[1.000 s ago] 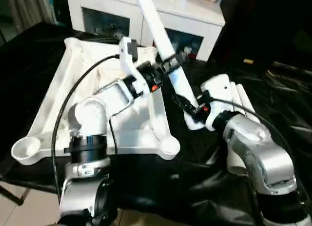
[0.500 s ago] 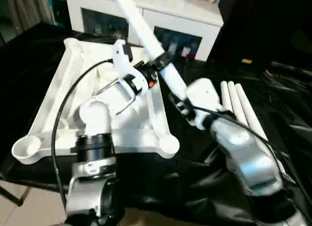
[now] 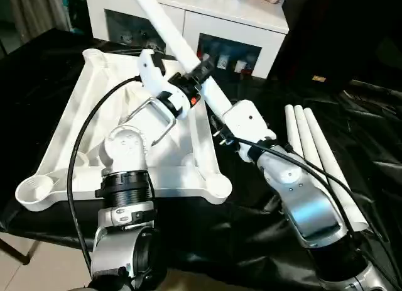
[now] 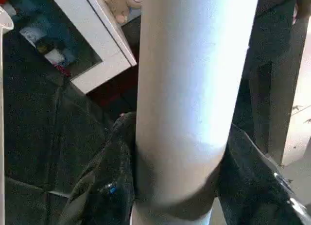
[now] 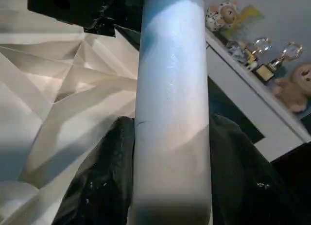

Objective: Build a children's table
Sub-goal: Pick table leg

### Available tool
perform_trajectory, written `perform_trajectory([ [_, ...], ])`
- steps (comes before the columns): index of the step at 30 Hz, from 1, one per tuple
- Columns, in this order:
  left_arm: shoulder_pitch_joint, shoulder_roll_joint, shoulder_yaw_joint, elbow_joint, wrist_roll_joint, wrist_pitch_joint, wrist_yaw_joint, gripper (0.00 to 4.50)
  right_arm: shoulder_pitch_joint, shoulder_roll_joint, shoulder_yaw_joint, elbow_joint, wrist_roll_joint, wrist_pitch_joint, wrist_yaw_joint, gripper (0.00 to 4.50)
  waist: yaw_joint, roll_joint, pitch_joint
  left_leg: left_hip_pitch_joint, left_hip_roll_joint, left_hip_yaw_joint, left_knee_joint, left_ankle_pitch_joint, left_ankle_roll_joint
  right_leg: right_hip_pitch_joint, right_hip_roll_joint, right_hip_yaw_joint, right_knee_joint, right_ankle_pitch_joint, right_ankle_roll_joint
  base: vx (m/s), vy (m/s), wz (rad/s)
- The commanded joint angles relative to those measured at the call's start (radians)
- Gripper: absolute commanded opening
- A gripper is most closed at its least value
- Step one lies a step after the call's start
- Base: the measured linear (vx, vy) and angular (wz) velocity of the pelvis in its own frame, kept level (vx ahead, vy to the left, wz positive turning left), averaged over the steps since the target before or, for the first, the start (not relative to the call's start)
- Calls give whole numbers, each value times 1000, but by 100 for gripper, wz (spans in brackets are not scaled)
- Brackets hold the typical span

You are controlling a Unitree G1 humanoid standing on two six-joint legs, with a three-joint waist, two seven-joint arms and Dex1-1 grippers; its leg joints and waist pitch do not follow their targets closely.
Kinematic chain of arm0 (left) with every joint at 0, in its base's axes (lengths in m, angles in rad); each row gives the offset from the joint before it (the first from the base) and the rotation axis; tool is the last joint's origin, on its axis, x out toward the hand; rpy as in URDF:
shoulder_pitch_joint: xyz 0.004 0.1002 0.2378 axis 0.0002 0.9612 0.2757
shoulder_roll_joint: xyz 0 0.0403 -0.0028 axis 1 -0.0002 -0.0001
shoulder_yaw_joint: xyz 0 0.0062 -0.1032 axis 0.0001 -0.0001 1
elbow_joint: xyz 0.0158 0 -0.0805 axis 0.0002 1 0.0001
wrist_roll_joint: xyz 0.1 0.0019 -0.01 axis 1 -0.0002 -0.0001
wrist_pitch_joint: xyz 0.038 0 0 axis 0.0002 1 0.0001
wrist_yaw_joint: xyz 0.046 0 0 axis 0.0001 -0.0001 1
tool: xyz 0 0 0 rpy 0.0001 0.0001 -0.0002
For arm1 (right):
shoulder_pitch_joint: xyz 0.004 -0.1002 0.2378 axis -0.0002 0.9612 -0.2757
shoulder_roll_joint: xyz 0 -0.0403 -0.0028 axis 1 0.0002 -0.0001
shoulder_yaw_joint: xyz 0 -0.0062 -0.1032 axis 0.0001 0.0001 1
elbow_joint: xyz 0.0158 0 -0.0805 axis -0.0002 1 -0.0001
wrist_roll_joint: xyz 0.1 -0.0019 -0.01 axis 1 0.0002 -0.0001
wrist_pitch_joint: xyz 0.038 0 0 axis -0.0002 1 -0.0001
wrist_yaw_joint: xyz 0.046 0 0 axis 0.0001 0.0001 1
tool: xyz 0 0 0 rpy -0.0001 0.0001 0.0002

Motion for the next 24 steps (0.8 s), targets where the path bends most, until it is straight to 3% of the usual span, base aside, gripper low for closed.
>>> perform_trajectory([
  [1,-21,-37,-7,5,-6,5,6,198,-16,-8,-11,1,-15,-26,-12,184,0,15,-67,5,36,-18,-61,-81,-14,61,-116,78,-73,-59,-19,0,0,0],
  [2,-19,-32,-9,4,-13,3,6,198,-17,-8,-13,7,-15,-38,-7,184,0,14,-67,6,36,-17,-60,-82,-14,61,-116,78,-73,-56,-18,0,0,0],
  [4,-17,-21,-18,2,-15,-2,4,193,-17,-7,-18,14,-12,-47,1,240,0,13,-67,5,36,-17,-60,-79,-13,62,-117,79,-72,-45,-20,0,0,0],
  [6,-17,-14,-22,1,-13,-4,2,183,-17,-7,-21,16,-6,-55,4,256,-1,14,-68,5,36,-17,-60,-78,-13,62,-116,78,-71,-41,-23,0,0,0],
  [10,-15,35,-74,6,29,-6,-46,182,-8,0,-52,16,70,-81,62,295,1,13,-68,7,36,-16,-60,-83,-2,61,-117,79,-70,-42,-18,0,0,0],
  [12,-23,104,-145,18,78,-3,-139,182,30,25,-146,-36,250,-39,172,307,1,15,-67,9,36,-16,-61,-93,14,58,-118,78,-74,-60,-8,0,0,0],
  [17,-42,187,-216,-3,64,61,-275,182,41,-31,-227,-82,410,81,322,335,5,17,-70,10,41,-18,-61,-60,16,63,-119,77,-64,-4,-38,0,0,0],
  [19,-49,216,-243,-22,45,97,-328,182,28,-53,-277,-89,490,142,375,335,8,17,-69,8,41,-16,-61,-63,12,62,-122,77,-67,-19,-49,0,0,0],
  [21,-66,250,-279,-42,20,152,-382,182,-7,-85,-356,-64,605,248,442,335,8,9,-69,6,38,-13,-59,-59,11,64,-121,77,-69,-54,-52,0,0,0],
  [23,-75,261,-293,-52,-1,188,-409,182,-22,-113,-396,-34,659,280,486,335,10,11,-68,6,39,-13,-57,-57,13,62,-120,76,-71,-78,-55,0,0,0],
  [24,-76,266,-305,-59,-4,197,-423,182,-25,-131,-412,-22,695,309,514,335,12,6,-67,4,37,-11,-56,-55,10,62,-120,76,-74,-91,-55,0,0,0],
])
